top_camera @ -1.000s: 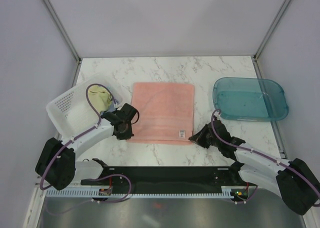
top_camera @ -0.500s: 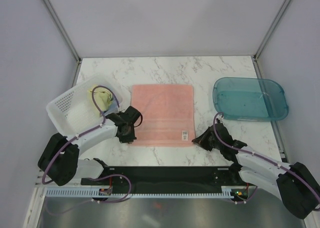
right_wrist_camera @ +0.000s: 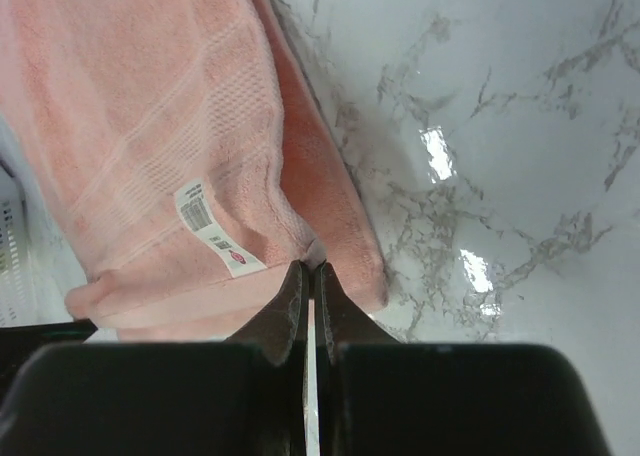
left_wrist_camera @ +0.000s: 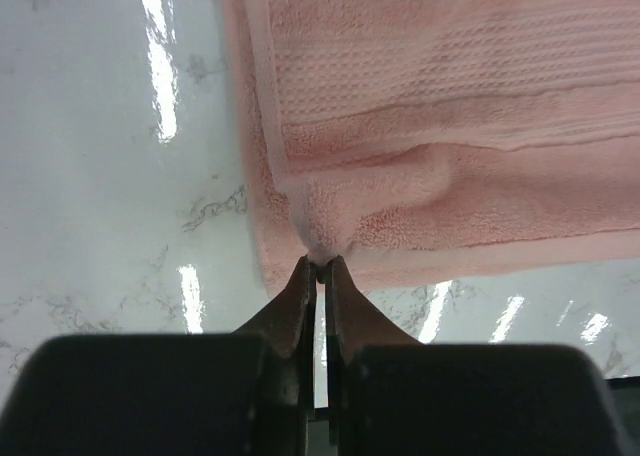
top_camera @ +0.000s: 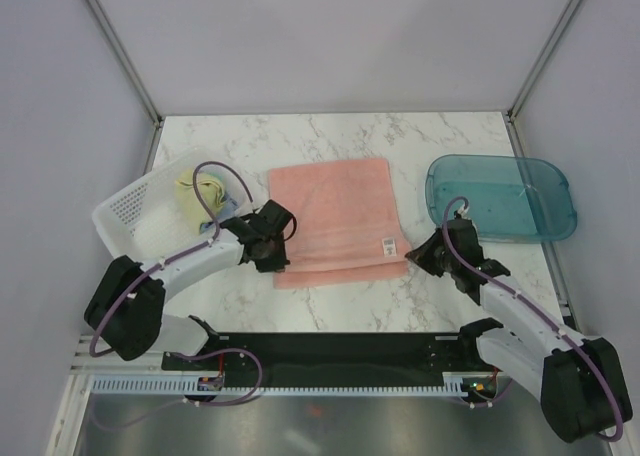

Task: Fold and stack the towels
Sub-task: Fold the towel

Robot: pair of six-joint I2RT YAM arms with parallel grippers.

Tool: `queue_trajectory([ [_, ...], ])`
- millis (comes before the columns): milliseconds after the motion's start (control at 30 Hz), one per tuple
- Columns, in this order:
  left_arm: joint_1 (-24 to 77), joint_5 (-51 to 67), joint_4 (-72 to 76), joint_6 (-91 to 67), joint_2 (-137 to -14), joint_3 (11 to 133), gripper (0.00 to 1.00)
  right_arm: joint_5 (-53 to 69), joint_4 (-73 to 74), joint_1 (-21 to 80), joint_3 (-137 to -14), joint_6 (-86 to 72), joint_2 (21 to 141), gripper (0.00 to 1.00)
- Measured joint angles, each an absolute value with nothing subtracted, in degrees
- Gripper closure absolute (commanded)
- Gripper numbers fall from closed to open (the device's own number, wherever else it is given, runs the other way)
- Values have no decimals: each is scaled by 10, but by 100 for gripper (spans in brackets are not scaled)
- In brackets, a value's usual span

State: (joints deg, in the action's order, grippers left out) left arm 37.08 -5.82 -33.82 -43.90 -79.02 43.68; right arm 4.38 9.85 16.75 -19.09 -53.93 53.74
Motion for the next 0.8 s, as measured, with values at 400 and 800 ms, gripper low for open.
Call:
queue_trajectory([
  [400,372,-109,-463,-437,-680,593,98,119,165,163,-364,-462,549,100],
  [800,385,-48,-411,-485,-660,367,98,176,126,166,-147,-470,515,100],
])
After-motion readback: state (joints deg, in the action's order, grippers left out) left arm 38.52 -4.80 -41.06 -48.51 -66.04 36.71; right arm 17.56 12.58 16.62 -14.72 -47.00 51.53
